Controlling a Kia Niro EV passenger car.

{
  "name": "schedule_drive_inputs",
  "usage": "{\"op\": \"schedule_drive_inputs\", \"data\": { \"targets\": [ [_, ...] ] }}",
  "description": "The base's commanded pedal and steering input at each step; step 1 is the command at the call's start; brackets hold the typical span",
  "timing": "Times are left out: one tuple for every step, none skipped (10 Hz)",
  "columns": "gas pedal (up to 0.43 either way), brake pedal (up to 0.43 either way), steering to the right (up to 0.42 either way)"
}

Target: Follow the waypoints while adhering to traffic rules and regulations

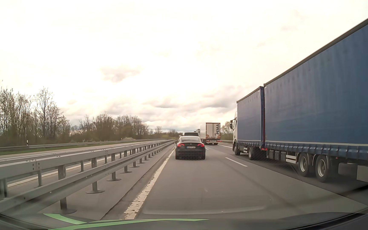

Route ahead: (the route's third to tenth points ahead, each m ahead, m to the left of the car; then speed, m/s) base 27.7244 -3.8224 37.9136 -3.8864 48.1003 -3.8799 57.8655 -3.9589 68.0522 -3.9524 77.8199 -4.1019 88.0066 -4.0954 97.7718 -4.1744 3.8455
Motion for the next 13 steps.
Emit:
{"op": "schedule_drive_inputs", "data": {
  "targets": [
    [0.059,0.0,0.001],
    [0.059,0.0,0.001],
    [0.059,0.0,0.001],
    [0.059,0.0,0.001],
    [0.059,0.0,0.001],
    [0.02,0.0,0.001],
    [0.0,0.0,0.0],
    [0.0,0.0,0.0],
    [0.0,0.0,0.0],
    [0.0,0.0,0.0],
    [0.0,0.0,0.0],
    [0.0,0.0,0.0],
    [0.0,0.0,-0.001]
  ]
}}
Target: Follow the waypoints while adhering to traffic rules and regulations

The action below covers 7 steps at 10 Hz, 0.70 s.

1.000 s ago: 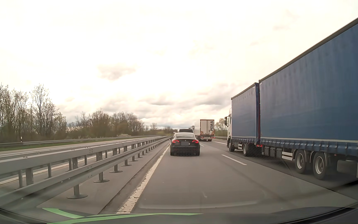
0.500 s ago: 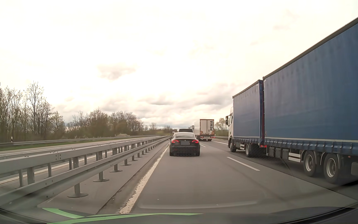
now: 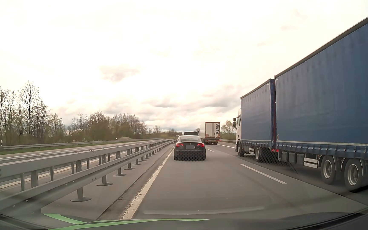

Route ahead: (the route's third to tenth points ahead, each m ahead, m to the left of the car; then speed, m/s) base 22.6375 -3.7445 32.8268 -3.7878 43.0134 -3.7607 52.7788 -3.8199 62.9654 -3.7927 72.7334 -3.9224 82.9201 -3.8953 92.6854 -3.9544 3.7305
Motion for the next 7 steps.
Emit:
{"op": "schedule_drive_inputs", "data": {
  "targets": [
    [0.0,0.0,-0.001],
    [0.0,0.0,-0.001],
    [0.0,0.0,-0.001],
    [0.0,0.0,-0.001],
    [0.0,0.0,-0.001],
    [0.0,0.0,-0.002],
    [0.0,0.0,-0.002]
  ]
}}
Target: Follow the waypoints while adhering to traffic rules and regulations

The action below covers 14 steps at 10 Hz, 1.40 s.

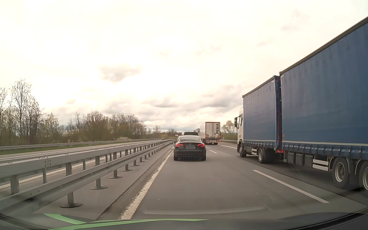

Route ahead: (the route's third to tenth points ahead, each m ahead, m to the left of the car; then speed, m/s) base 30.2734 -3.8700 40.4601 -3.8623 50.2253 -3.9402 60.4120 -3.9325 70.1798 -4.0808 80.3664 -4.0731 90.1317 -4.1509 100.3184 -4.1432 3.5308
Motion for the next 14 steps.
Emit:
{"op": "schedule_drive_inputs", "data": {
  "targets": [
    [0.02,0.0,-0.002],
    [0.039,0.0,-0.002],
    [0.047,0.0,-0.002],
    [0.047,0.0,-0.002],
    [0.047,0.0,-0.002],
    [0.047,0.0,-0.002],
    [0.059,0.0,-0.002],
    [0.059,0.0,-0.002],
    [0.059,0.0,-0.002],
    [0.059,0.0,-0.002],
    [0.059,0.0,-0.002],
    [0.059,0.0,-0.002],
    [0.059,0.0,-0.002],
    [0.059,0.0,-0.002]
  ]
}}
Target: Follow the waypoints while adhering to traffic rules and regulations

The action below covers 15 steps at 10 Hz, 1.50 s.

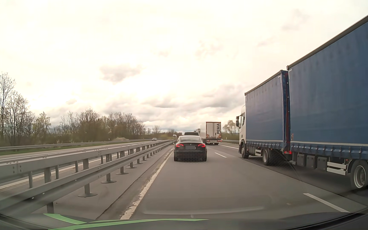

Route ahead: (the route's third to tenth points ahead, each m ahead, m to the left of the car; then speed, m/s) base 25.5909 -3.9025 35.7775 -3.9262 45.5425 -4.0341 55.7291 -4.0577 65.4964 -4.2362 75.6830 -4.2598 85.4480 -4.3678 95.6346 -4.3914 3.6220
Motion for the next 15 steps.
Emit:
{"op": "schedule_drive_inputs", "data": {
  "targets": [
    [0.059,0.0,-0.003],
    [0.059,0.0,-0.003],
    [0.059,0.0,-0.003],
    [0.067,0.0,-0.003],
    [0.067,0.0,-0.003],
    [0.067,0.0,-0.003],
    [0.067,0.0,-0.004],
    [0.067,0.0,-0.004],
    [0.067,0.0,-0.003],
    [0.067,0.0,-0.004],
    [0.067,0.0,-0.004],
    [0.067,0.0,-0.004],
    [0.067,0.0,-0.004],
    [0.067,0.0,-0.004],
    [0.067,0.0,-0.004]
  ]
}}
